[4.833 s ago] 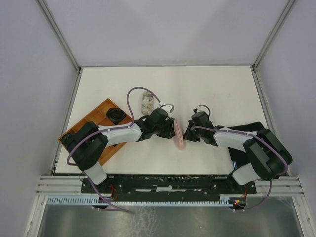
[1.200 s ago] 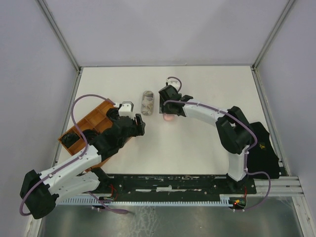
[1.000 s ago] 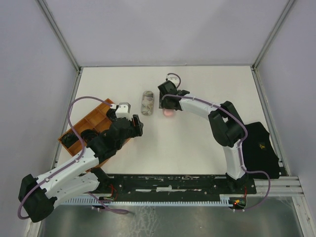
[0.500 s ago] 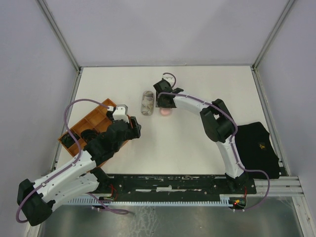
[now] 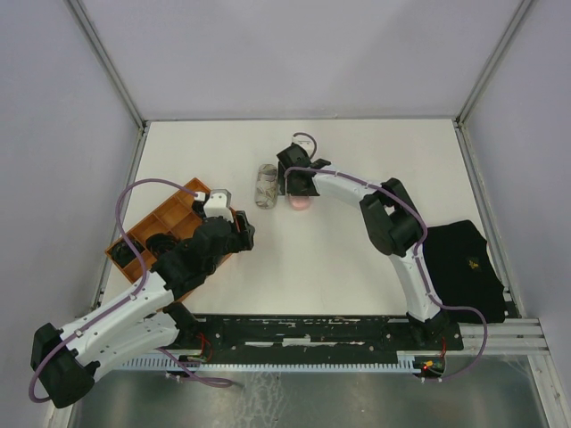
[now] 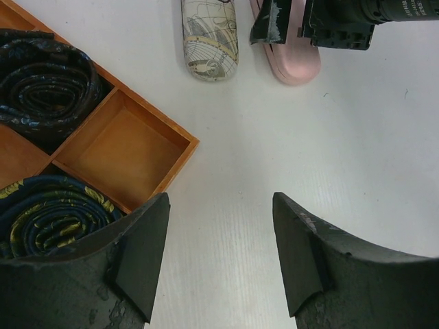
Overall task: Organize the sunglasses
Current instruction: Place the sunglasses case at the center of the board, then reset both arms
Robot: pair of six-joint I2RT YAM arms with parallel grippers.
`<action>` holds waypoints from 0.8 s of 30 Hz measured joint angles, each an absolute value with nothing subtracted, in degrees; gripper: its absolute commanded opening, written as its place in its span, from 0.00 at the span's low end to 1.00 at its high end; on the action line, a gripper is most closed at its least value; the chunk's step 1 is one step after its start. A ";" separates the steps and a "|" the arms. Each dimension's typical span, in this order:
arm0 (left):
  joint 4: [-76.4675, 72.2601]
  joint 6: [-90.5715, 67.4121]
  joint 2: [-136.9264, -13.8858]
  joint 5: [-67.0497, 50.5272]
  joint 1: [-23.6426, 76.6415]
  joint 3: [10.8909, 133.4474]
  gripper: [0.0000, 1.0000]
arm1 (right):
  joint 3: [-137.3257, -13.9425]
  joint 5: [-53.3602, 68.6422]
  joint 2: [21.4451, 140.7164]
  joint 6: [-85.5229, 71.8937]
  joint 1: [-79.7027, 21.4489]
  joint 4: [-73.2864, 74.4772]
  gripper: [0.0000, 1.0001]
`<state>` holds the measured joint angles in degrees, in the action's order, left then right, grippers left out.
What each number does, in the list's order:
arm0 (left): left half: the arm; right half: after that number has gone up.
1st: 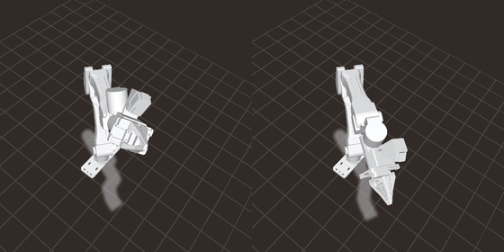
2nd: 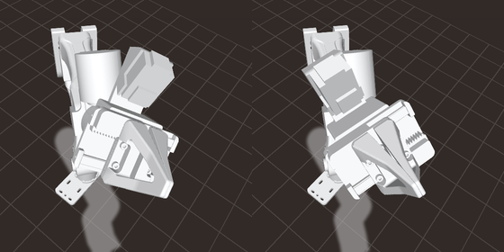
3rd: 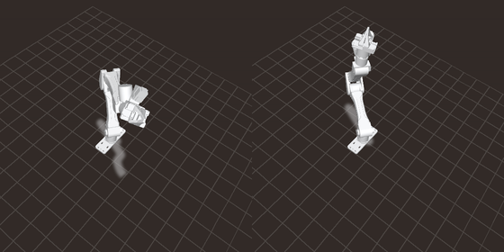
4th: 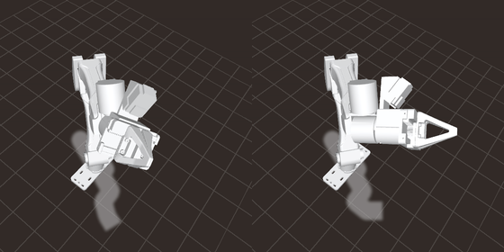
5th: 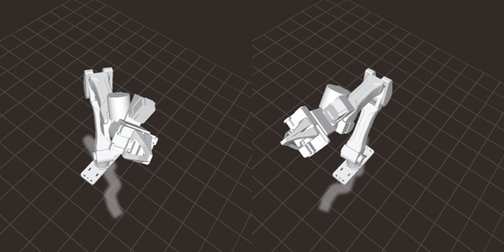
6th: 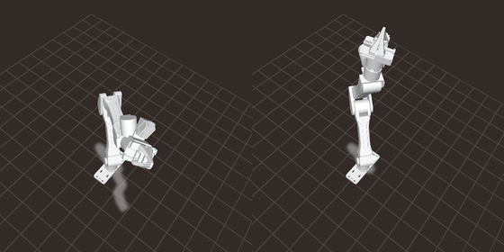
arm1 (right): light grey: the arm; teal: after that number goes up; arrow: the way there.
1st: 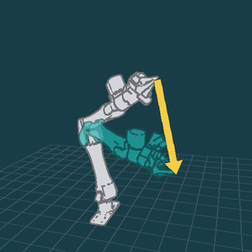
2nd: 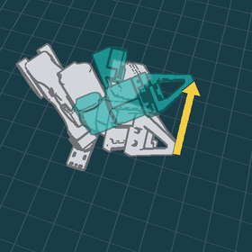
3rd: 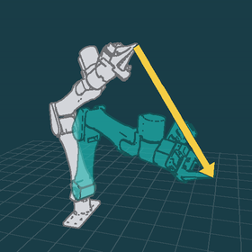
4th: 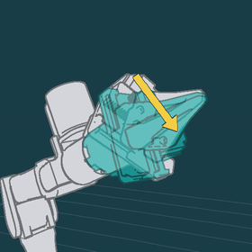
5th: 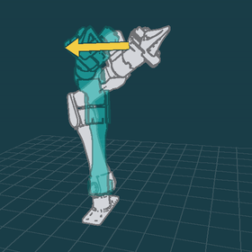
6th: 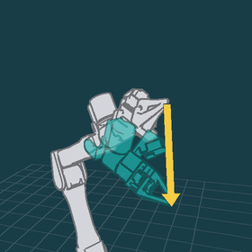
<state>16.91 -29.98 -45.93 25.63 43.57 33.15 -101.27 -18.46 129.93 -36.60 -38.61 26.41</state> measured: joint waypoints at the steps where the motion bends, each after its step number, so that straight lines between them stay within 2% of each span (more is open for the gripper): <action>1: 16.95 -29.98 -45.93 25.63 43.57 33.15 0.71 | -101.27 -18.15 129.93 -36.53 -38.61 26.28 0.91; 7: 17.23 -29.98 -45.93 25.63 43.57 33.15 0.82 | -100.07 -17.04 128.70 -35.03 -38.48 24.99 0.94; 11: 17.08 -29.95 -45.69 25.69 43.57 33.15 0.86 | -95.39 -16.49 123.04 -32.86 -38.24 23.38 0.94; 18: 15.42 -29.54 -46.00 26.79 43.57 33.56 1.00 | -82.59 -19.09 100.84 -26.13 -37.74 17.08 0.94; 24: 10.90 -27.70 -46.59 27.14 43.55 34.57 0.99 | -68.23 -24.32 78.87 -18.61 -37.74 8.97 0.94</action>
